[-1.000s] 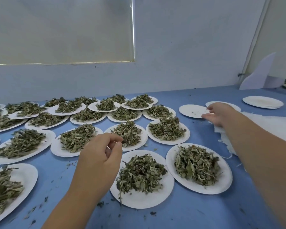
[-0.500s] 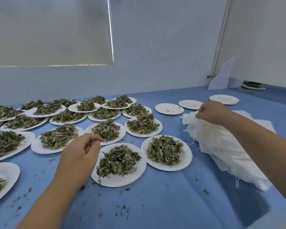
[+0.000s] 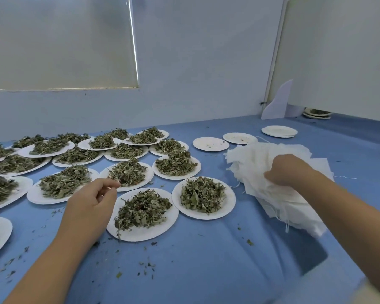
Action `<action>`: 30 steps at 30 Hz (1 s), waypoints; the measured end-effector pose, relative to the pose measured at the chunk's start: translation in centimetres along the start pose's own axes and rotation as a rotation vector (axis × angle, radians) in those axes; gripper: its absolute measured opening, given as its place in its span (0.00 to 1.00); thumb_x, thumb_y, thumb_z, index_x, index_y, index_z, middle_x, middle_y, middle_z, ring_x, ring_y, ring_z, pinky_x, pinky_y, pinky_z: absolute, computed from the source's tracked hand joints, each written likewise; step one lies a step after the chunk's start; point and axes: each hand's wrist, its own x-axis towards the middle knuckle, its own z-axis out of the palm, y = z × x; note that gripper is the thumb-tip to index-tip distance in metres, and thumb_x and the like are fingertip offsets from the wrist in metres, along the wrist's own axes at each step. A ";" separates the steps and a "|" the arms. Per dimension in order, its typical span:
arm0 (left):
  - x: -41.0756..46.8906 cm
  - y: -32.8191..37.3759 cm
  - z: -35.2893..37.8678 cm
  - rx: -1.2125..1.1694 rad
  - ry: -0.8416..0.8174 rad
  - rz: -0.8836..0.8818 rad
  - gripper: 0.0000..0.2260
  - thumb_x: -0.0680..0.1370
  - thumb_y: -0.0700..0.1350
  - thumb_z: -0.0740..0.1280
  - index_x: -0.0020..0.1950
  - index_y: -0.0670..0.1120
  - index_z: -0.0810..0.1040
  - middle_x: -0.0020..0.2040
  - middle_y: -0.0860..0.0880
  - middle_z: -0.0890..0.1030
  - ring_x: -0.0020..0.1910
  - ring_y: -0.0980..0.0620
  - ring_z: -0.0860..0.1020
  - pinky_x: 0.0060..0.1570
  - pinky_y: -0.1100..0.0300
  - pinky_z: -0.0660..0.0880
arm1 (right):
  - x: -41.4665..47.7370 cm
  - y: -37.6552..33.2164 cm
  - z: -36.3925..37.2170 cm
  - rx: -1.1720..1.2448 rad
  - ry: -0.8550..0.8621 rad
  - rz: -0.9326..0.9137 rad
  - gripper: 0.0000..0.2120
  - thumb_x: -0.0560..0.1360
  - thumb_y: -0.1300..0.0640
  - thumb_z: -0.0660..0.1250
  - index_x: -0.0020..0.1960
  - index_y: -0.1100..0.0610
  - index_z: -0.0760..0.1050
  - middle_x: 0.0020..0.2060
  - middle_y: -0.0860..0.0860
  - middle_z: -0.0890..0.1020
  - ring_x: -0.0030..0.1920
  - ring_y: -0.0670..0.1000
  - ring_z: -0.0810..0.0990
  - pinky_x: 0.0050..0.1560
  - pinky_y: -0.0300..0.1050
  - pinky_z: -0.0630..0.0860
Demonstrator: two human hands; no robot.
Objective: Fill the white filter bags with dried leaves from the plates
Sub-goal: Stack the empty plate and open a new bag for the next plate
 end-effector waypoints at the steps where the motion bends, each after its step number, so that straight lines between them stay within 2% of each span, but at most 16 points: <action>1: 0.0 0.0 0.0 -0.003 -0.001 0.002 0.10 0.79 0.42 0.63 0.44 0.55 0.79 0.33 0.37 0.74 0.26 0.51 0.66 0.28 0.60 0.63 | 0.0 -0.1 -0.3 -0.044 0.000 0.026 0.29 0.73 0.41 0.61 0.71 0.50 0.64 0.63 0.51 0.74 0.63 0.57 0.73 0.62 0.52 0.70; 4: -0.1 0.1 0.0 0.006 -0.003 0.013 0.10 0.79 0.41 0.63 0.44 0.55 0.79 0.33 0.36 0.74 0.27 0.50 0.66 0.28 0.59 0.62 | 0.1 -0.1 -1.3 -0.038 -0.011 0.086 0.28 0.71 0.47 0.63 0.70 0.49 0.66 0.57 0.51 0.76 0.57 0.57 0.75 0.59 0.52 0.73; 6: -0.1 0.1 0.0 0.011 -0.005 0.016 0.10 0.79 0.41 0.63 0.45 0.55 0.79 0.34 0.36 0.74 0.27 0.49 0.66 0.28 0.59 0.62 | -0.3 0.3 -1.4 0.058 0.002 0.118 0.26 0.74 0.50 0.63 0.71 0.48 0.65 0.60 0.52 0.75 0.59 0.58 0.75 0.58 0.54 0.72; 8: 0.0 0.1 -0.1 0.006 -0.005 0.015 0.10 0.79 0.41 0.63 0.45 0.55 0.79 0.34 0.36 0.74 0.27 0.49 0.66 0.29 0.58 0.63 | -0.3 1.0 -0.8 0.185 0.094 0.056 0.21 0.77 0.54 0.62 0.69 0.51 0.70 0.62 0.53 0.76 0.58 0.57 0.75 0.53 0.52 0.73; 10: 0.0 0.1 -0.1 0.001 -0.006 0.015 0.10 0.79 0.41 0.63 0.44 0.55 0.79 0.34 0.36 0.74 0.27 0.49 0.66 0.29 0.58 0.63 | -0.3 1.6 -0.5 0.325 0.202 -0.007 0.13 0.76 0.54 0.66 0.60 0.54 0.75 0.54 0.52 0.78 0.49 0.55 0.75 0.45 0.46 0.71; 12: -0.1 0.1 -0.1 0.001 -0.007 0.012 0.10 0.79 0.41 0.63 0.44 0.55 0.79 0.34 0.37 0.75 0.27 0.49 0.66 0.28 0.59 0.63 | -0.8 1.9 -0.8 0.416 0.235 -0.038 0.10 0.74 0.50 0.69 0.51 0.53 0.75 0.45 0.51 0.77 0.45 0.54 0.73 0.39 0.44 0.68; 14: -0.1 0.1 -0.1 -0.001 -0.009 0.001 0.10 0.79 0.41 0.63 0.44 0.55 0.79 0.34 0.38 0.74 0.26 0.50 0.66 0.28 0.59 0.63 | -1.2 1.8 -1.3 0.488 0.251 -0.065 0.11 0.74 0.48 0.69 0.42 0.54 0.73 0.37 0.50 0.76 0.39 0.52 0.73 0.33 0.42 0.64; 17: 0.0 0.0 -0.1 0.006 -0.011 -0.010 0.10 0.79 0.41 0.63 0.45 0.55 0.79 0.32 0.41 0.74 0.26 0.50 0.66 0.28 0.60 0.63 | -1.5 1.5 -1.8 0.527 0.307 -0.119 0.16 0.77 0.56 0.63 0.32 0.57 0.67 0.28 0.53 0.72 0.31 0.52 0.69 0.29 0.43 0.59; 19: 0.0 0.0 -0.1 0.015 -0.004 -0.021 0.10 0.79 0.41 0.63 0.45 0.55 0.79 0.31 0.44 0.74 0.25 0.51 0.66 0.27 0.60 0.63 | -2.0 1.2 -2.5 0.512 0.319 -0.159 0.16 0.77 0.62 0.60 0.31 0.56 0.66 0.29 0.53 0.71 0.30 0.52 0.68 0.29 0.43 0.58; 21: 0.1 -0.1 -0.1 0.047 0.021 -0.047 0.09 0.79 0.41 0.63 0.45 0.54 0.78 0.32 0.48 0.76 0.25 0.50 0.68 0.26 0.61 0.65 | -2.9 0.6 -3.2 0.523 0.358 -0.231 0.15 0.77 0.63 0.60 0.32 0.54 0.67 0.30 0.52 0.72 0.32 0.52 0.68 0.29 0.44 0.59; 24: 0.3 -0.3 -0.5 0.074 0.083 -0.119 0.10 0.77 0.40 0.62 0.43 0.54 0.78 0.32 0.50 0.77 0.26 0.49 0.71 0.27 0.61 0.66 | -4.5 -0.8 -4.1 0.626 0.425 -0.355 0.11 0.78 0.59 0.60 0.40 0.63 0.75 0.35 0.60 0.77 0.36 0.57 0.73 0.33 0.45 0.61; 27: 0.5 -0.5 -1.2 0.105 0.092 -0.215 0.09 0.77 0.41 0.61 0.41 0.51 0.78 0.32 0.47 0.78 0.30 0.47 0.75 0.28 0.59 0.69 | -6.2 -3.1 -4.8 0.763 0.450 -0.471 0.15 0.77 0.53 0.61 0.43 0.64 0.77 0.36 0.60 0.79 0.32 0.52 0.70 0.31 0.44 0.62; 30: 0.8 -1.3 -2.0 0.133 0.072 -0.341 0.09 0.76 0.43 0.61 0.39 0.41 0.76 0.36 0.42 0.79 0.33 0.44 0.74 0.34 0.55 0.71 | -7.1 -6.1 -5.0 0.913 0.450 -0.547 0.14 0.76 0.51 0.62 0.44 0.63 0.77 0.37 0.60 0.78 0.31 0.50 0.69 0.30 0.42 0.62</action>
